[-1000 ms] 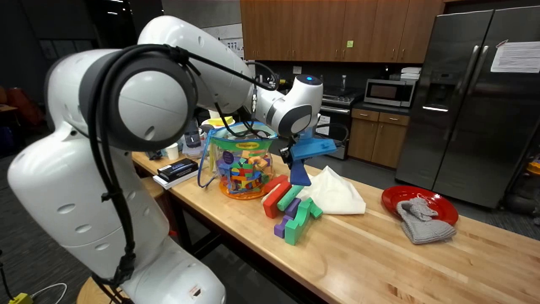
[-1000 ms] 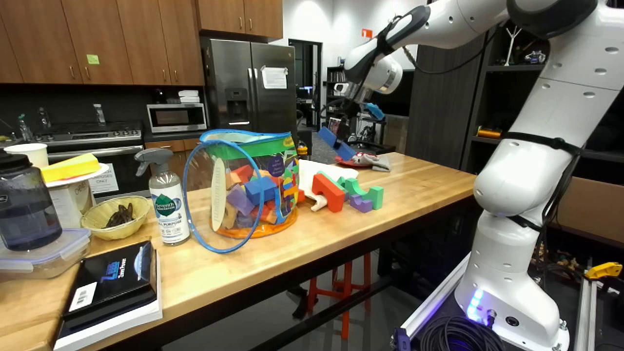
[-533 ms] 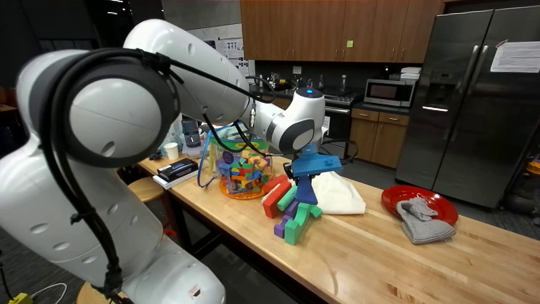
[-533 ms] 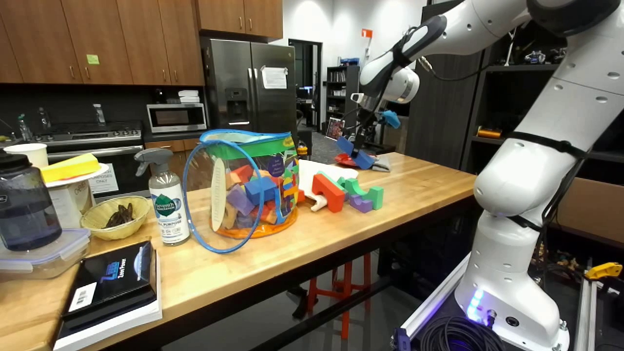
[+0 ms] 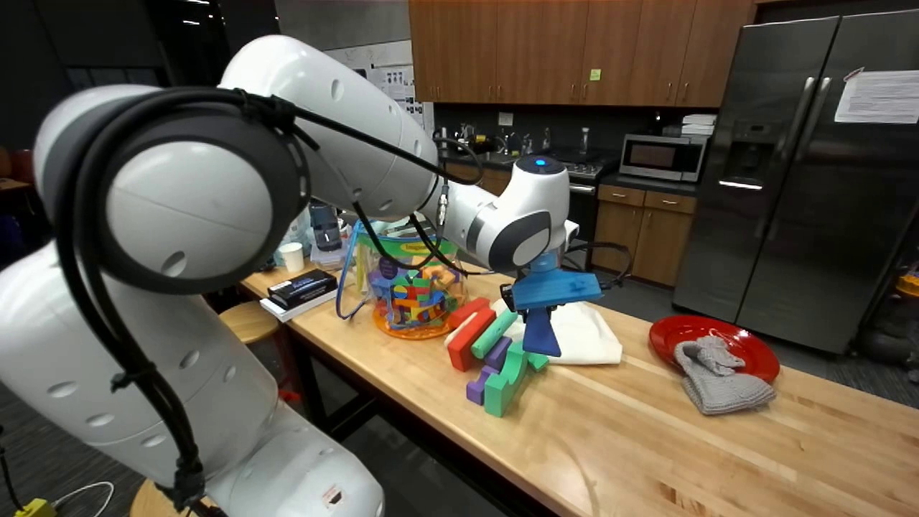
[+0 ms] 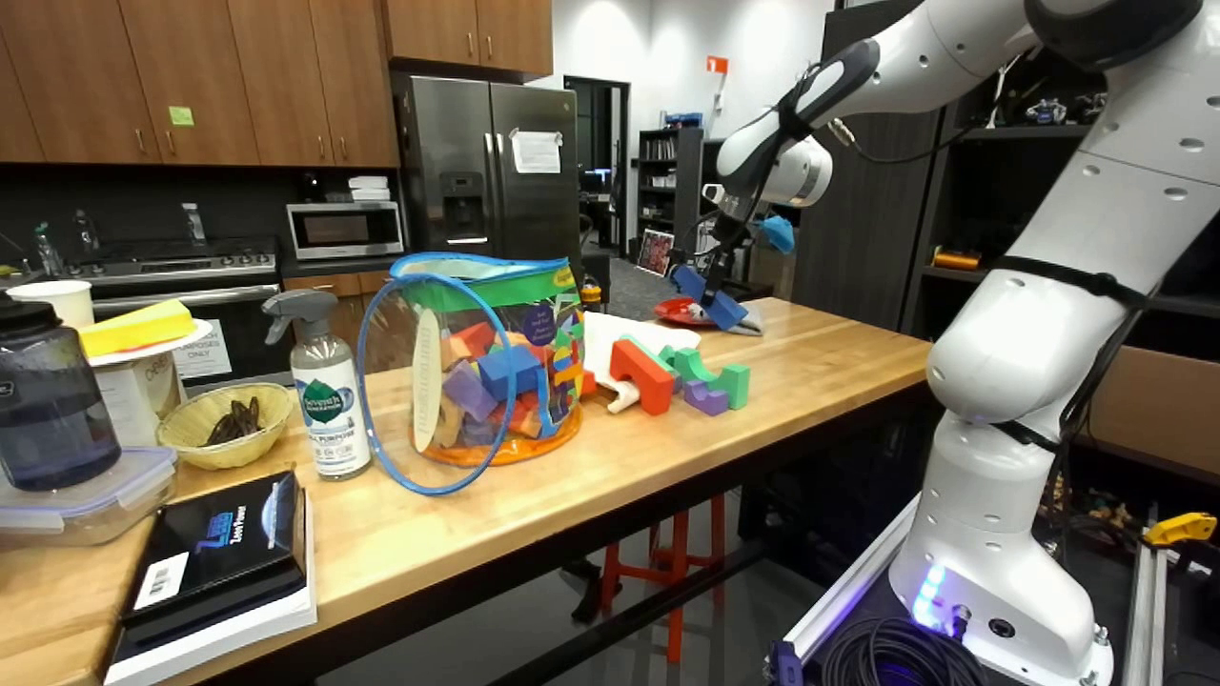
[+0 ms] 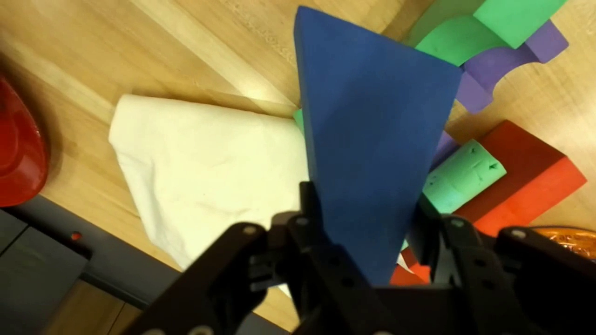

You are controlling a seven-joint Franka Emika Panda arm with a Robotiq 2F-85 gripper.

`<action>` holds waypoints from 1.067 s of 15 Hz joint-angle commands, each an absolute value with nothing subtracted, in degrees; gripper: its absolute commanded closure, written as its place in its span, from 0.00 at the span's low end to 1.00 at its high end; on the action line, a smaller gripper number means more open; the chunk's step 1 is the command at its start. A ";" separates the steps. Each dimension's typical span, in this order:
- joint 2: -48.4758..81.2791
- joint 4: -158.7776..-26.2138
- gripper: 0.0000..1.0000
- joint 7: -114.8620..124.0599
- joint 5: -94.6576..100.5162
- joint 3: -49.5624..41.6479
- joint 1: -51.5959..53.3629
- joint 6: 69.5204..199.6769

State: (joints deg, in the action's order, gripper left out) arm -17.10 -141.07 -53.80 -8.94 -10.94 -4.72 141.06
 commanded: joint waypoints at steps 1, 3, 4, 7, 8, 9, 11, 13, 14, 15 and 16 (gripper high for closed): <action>-15.02 -138.55 0.79 -57.87 -14.98 -14.51 -1.67 141.41; -14.04 -136.80 0.79 -61.57 -20.26 -16.28 -0.47 139.61; -13.42 -135.78 0.79 -63.16 -22.09 -16.84 -0.35 138.64; -11.03 -132.79 0.79 -66.89 -26.73 -17.98 -0.88 135.22; -10.15 -132.05 0.79 -68.42 -28.43 -18.31 -1.17 133.95; -9.24 -131.21 0.79 -69.34 -29.56 -18.44 -1.63 132.68; -6.80 -128.99 0.79 -71.30 -31.76 -18.75 -2.77 128.58; -4.27 -126.84 0.79 -72.42 -32.71 -18.48 -4.39 125.75; -3.04 -125.75 0.79 -72.78 -32.77 -18.23 -5.29 124.81; -1.86 -124.68 0.79 -73.00 -32.71 -17.94 -6.18 123.95; -0.71 -123.69 0.79 -73.13 -32.37 -17.64 -6.97 123.44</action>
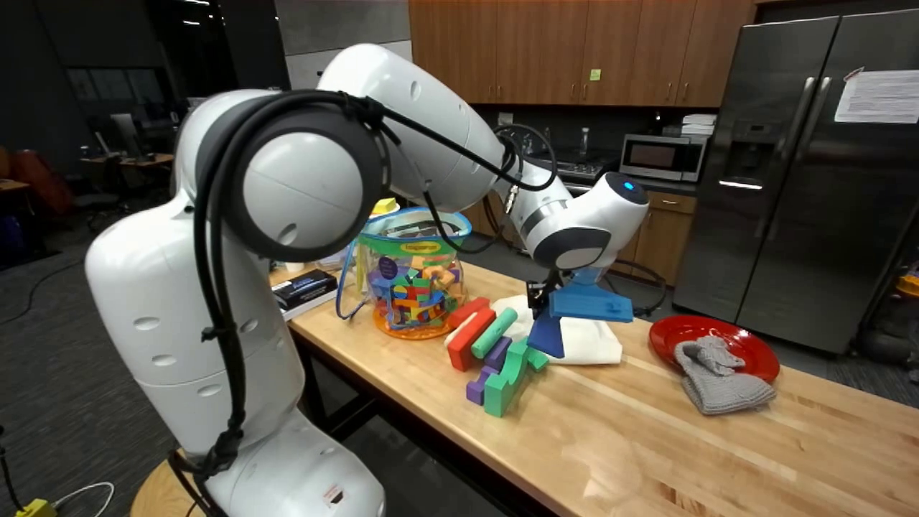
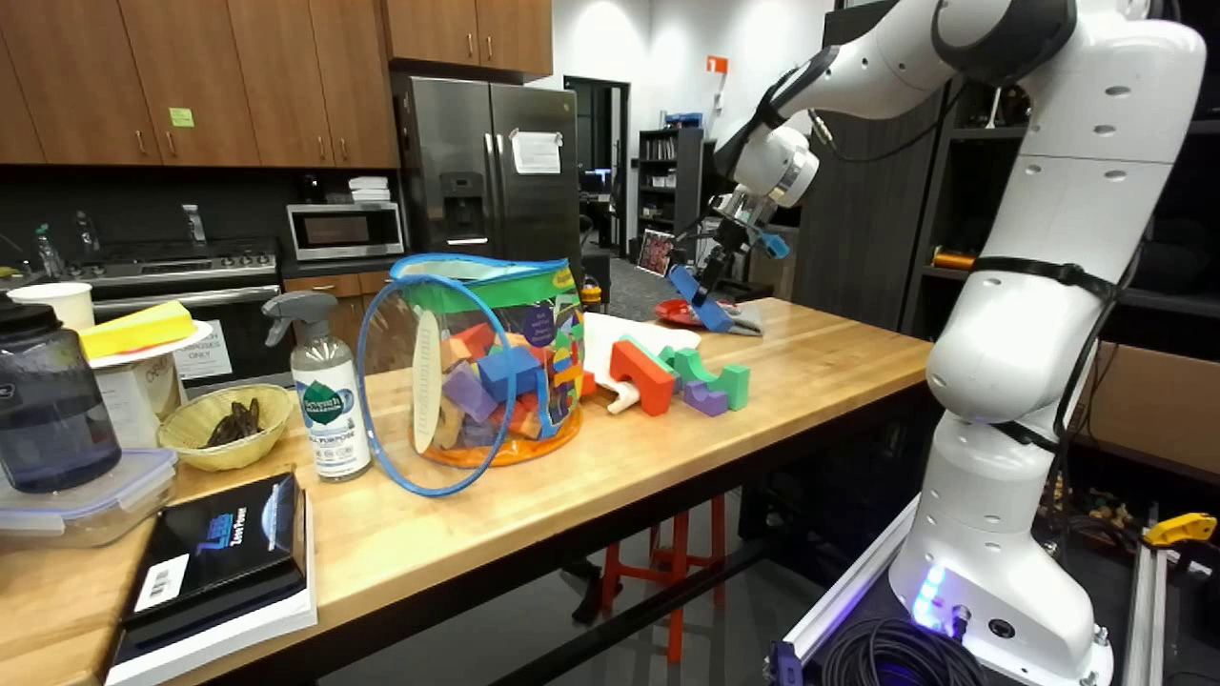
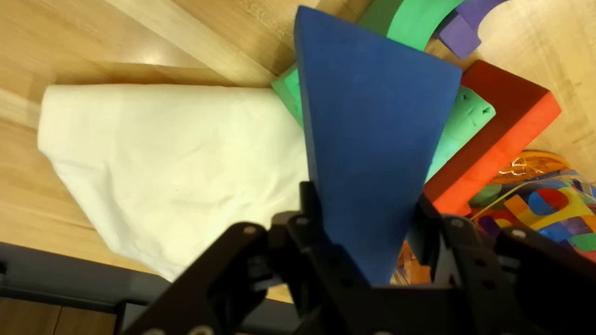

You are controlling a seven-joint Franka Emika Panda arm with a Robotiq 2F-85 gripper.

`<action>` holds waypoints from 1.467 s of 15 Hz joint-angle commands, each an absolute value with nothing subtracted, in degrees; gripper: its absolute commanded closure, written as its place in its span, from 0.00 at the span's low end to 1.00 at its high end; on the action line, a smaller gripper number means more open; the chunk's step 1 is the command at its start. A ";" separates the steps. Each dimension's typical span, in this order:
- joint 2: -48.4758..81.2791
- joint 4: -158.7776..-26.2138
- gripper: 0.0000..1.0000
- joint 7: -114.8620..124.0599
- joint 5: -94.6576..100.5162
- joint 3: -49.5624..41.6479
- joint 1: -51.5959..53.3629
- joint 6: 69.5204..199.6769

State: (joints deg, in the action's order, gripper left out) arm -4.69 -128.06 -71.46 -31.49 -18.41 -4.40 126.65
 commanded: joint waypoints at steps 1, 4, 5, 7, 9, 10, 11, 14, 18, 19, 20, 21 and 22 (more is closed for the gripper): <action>0.34 -122.76 0.79 -73.12 -32.14 -17.36 -7.72 123.03; 2.19 -121.13 0.79 -72.91 -31.55 -16.22 -9.38 122.70; 2.75 -120.55 0.79 -73.18 -31.44 -15.93 -9.91 122.45; 3.52 -119.79 0.79 -73.25 -31.35 -15.26 -10.72 122.50; 3.94 -119.40 0.43 -73.57 -30.68 -14.65 -11.26 123.37; 3.85 -119.61 0.28 -74.27 -31.26 -14.36 -11.49 124.07; 3.48 -120.61 0.24 -72.80 -31.09 -14.02 -11.46 124.14; 3.64 -120.65 0.30 -72.78 -31.10 -13.56 -11.71 124.15; 3.64 -120.67 0.24 -72.75 -31.11 -13.44 -11.72 124.15; 3.64 -120.67 0.24 -72.75 -31.11 -13.44 -11.72 124.15; 3.64 -120.67 0.24 -72.75 -31.11 -13.43 -11.72 124.15; 3.64 -120.67 0.24 -72.75 -31.11 -13.43 -11.72 124.15; 3.64 -120.67 0.24 -72.75 -31.11 -13.43 -11.72 124.15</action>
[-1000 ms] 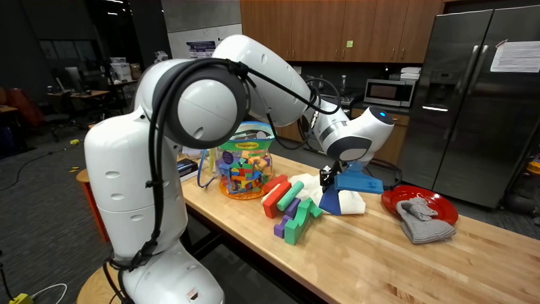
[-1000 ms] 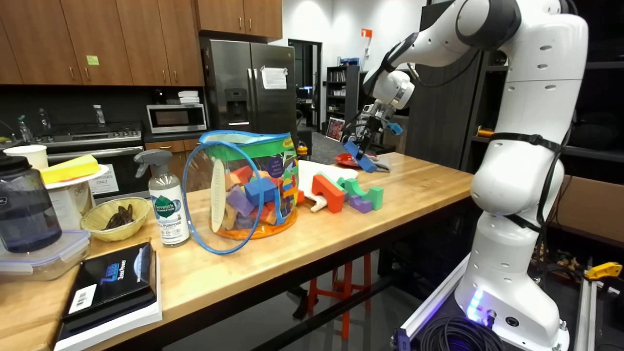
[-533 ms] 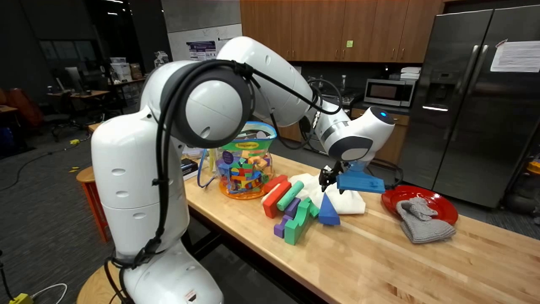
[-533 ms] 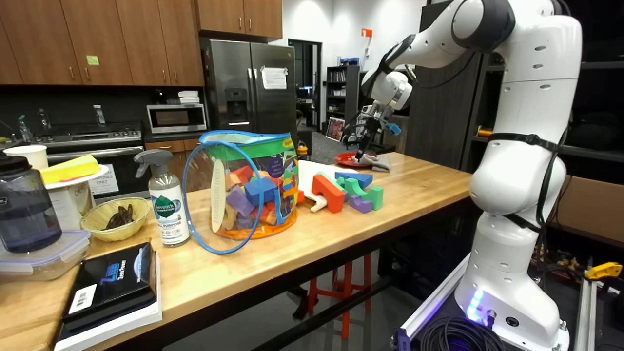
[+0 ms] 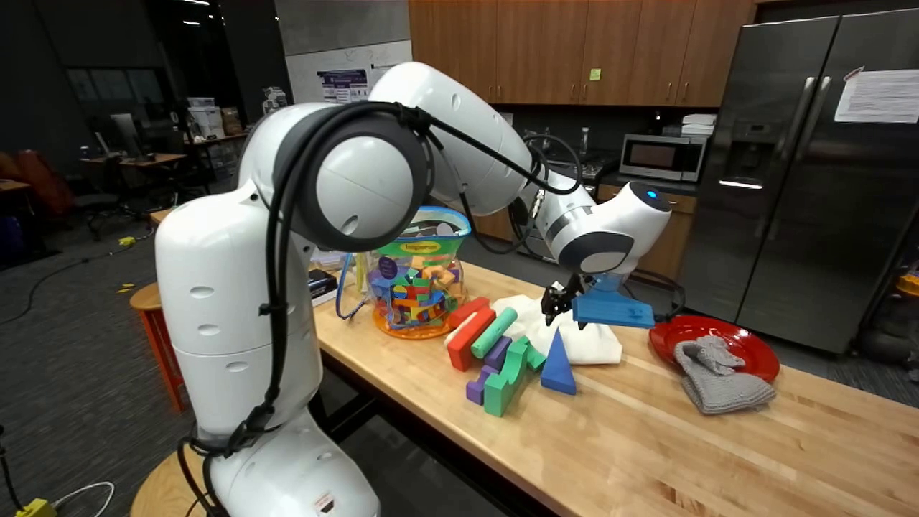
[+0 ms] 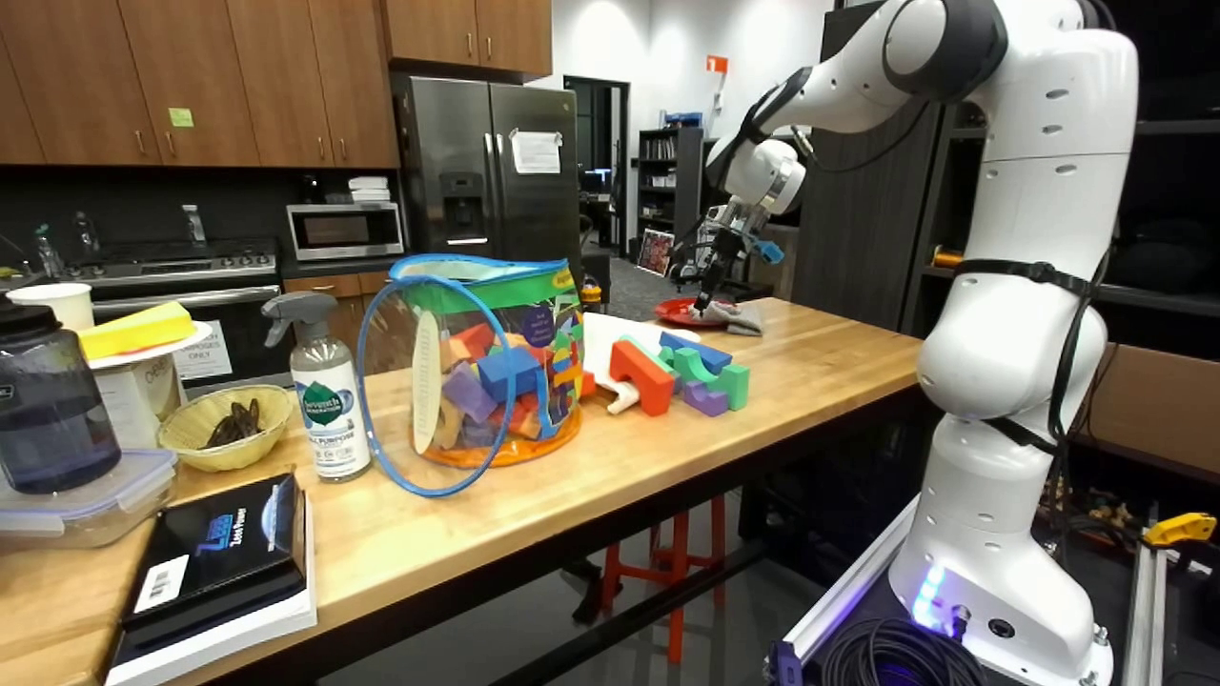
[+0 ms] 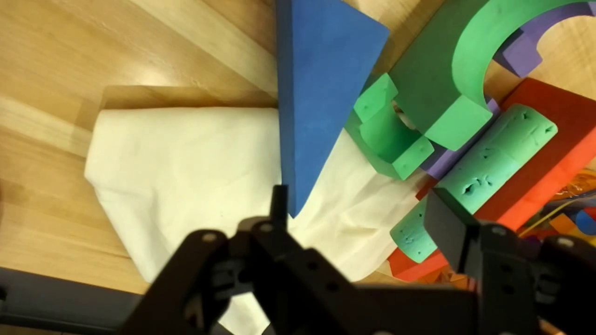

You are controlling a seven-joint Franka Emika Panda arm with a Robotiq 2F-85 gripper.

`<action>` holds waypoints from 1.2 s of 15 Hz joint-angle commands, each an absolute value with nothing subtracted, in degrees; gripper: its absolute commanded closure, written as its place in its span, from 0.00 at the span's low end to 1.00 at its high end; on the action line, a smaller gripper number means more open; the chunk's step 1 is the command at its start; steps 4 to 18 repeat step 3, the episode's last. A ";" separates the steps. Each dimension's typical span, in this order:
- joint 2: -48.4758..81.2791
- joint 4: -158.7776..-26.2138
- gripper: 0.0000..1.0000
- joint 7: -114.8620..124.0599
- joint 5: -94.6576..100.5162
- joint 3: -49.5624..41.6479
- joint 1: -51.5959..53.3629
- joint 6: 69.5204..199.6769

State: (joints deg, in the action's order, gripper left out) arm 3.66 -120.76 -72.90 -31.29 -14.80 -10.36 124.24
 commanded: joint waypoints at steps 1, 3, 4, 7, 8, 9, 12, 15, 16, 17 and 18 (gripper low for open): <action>3.64 -120.67 0.24 -72.75 -31.11 -13.43 -11.73 124.15; 3.64 -120.67 0.24 -72.75 -31.11 -13.43 -11.73 124.15; 3.64 -120.67 0.24 -72.75 -31.11 -13.43 -11.73 124.15; 3.64 -120.67 0.24 -72.75 -31.11 -13.43 -11.73 124.15; 3.64 -120.67 0.24 -72.75 -31.11 -13.43 -11.73 124.15; 3.64 -120.67 0.24 -72.75 -31.11 -13.43 -11.73 124.15; 3.64 -120.67 0.24 -72.75 -31.11 -13.43 -11.73 124.15; 3.64 -120.67 0.24 -72.75 -31.11 -13.43 -11.73 124.15; 3.64 -120.67 0.24 -72.75 -31.11 -13.43 -11.73 124.15; 3.64 -120.67 0.24 -72.75 -31.11 -13.43 -11.73 124.15; 3.64 -120.67 0.24 -72.75 -31.11 -13.43 -11.73 124.15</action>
